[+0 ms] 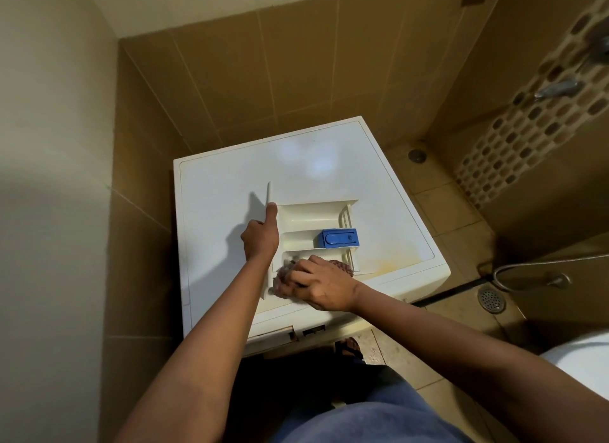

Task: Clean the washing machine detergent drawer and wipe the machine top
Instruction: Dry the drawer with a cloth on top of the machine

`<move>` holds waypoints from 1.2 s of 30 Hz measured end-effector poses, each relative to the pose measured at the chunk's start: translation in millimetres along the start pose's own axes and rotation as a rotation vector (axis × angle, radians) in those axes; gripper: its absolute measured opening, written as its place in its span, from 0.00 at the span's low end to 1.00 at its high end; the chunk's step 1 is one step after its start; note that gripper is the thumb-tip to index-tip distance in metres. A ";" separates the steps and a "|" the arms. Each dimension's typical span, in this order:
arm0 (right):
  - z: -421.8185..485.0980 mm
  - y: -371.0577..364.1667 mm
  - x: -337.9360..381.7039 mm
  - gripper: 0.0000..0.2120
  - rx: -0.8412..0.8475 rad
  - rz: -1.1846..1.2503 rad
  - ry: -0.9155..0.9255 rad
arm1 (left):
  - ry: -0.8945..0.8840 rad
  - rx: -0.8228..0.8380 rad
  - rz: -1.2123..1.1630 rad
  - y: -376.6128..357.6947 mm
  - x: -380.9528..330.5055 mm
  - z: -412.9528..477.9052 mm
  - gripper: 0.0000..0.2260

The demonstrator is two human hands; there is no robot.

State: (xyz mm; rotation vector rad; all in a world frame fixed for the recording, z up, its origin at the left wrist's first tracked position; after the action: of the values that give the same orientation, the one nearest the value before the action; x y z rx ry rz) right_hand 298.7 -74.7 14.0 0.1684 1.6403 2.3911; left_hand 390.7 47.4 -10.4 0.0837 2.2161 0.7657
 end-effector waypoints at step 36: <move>1.8 5.6 -18.7 0.11 -0.060 0.207 -0.307 | 0.021 0.006 -0.019 -1.7 2.8 5.2 0.30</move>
State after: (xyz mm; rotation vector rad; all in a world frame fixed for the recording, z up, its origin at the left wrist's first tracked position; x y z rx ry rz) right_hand 316.5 -79.8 20.6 0.6880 1.4691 2.4067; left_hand 392.6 49.4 -15.8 0.0574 2.2366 0.7522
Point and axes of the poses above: each hand's wrist, its own z-axis towards the middle knuckle, its own y-axis out of the back of the hand, x = y × z, the point moved 8 cm from there along z, towards the middle knuckle, and after that the axes turned 4 degrees about y, right-handed, at the moved point
